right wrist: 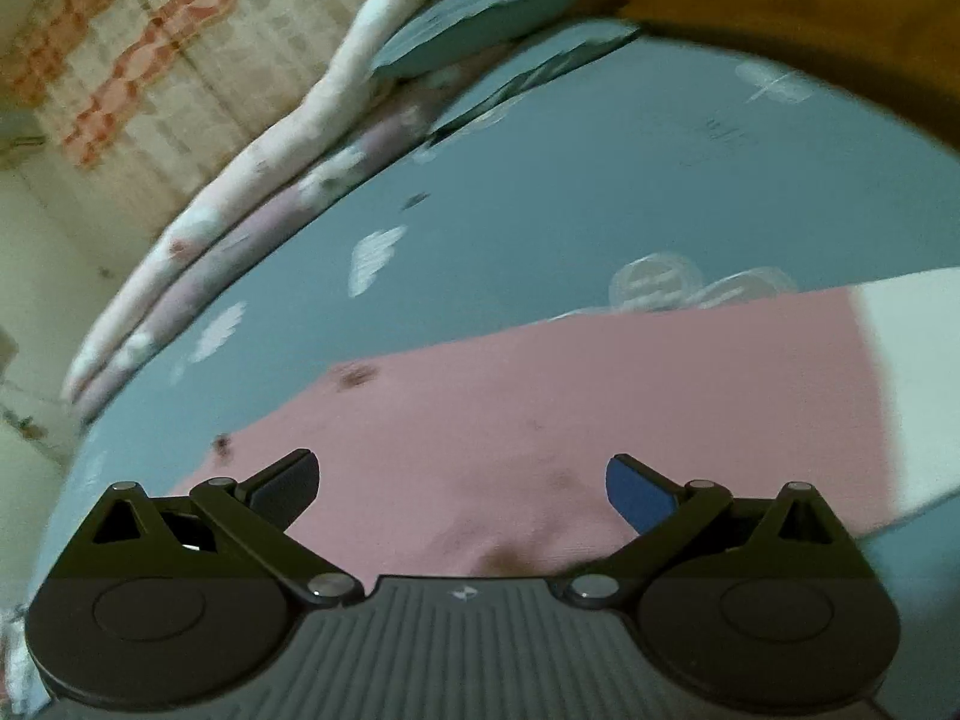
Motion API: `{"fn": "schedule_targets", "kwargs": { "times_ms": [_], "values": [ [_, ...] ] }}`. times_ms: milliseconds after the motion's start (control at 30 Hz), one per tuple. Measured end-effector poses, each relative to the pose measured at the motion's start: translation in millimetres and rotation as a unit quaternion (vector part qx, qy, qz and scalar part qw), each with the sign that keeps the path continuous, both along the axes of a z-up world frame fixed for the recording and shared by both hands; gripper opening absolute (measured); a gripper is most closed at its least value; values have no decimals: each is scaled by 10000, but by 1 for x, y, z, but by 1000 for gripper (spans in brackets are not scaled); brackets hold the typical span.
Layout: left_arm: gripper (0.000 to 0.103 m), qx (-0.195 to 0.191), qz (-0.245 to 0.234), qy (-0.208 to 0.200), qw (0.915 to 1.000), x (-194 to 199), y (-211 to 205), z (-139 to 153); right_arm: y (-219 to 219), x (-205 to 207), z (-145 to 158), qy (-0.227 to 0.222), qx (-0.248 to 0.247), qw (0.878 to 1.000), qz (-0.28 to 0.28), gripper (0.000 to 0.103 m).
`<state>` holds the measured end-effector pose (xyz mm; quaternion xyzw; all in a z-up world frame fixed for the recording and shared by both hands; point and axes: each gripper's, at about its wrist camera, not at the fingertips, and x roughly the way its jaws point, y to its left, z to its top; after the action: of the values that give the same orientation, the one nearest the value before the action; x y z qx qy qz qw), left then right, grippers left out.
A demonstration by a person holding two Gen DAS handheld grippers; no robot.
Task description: Fold clothes
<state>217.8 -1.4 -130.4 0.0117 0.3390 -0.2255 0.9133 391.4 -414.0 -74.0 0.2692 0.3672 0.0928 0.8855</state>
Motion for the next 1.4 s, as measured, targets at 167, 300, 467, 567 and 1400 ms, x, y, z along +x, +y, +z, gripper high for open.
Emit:
{"fn": "schedule_targets", "kwargs": {
  "times_ms": [167, 300, 467, 567, 1400],
  "values": [
    [102, 26, -13, -12, 10000, -1, 0, 0, 31, 14, -25, 466, -928, 9943, 231, 103],
    [102, 32, -4, -5, 10000, -2, 0, 1, 20, 6, -27, 577, -1262, 9901, -196, 103],
    [102, -31, 21, 14, 10000, 0, 2, 0, 25, -6, -4, 268, -515, 9983, -84, 103],
    [102, -30, 25, 11, 10000, 0, 1, 0, 44, -6, 3, 156, -196, 9990, 364, 103],
    [102, -679, 355, 277, 9967, -2, 22, 10, 120, -106, -14, 1037, -1349, 9835, 609, 103]
  ]
}}
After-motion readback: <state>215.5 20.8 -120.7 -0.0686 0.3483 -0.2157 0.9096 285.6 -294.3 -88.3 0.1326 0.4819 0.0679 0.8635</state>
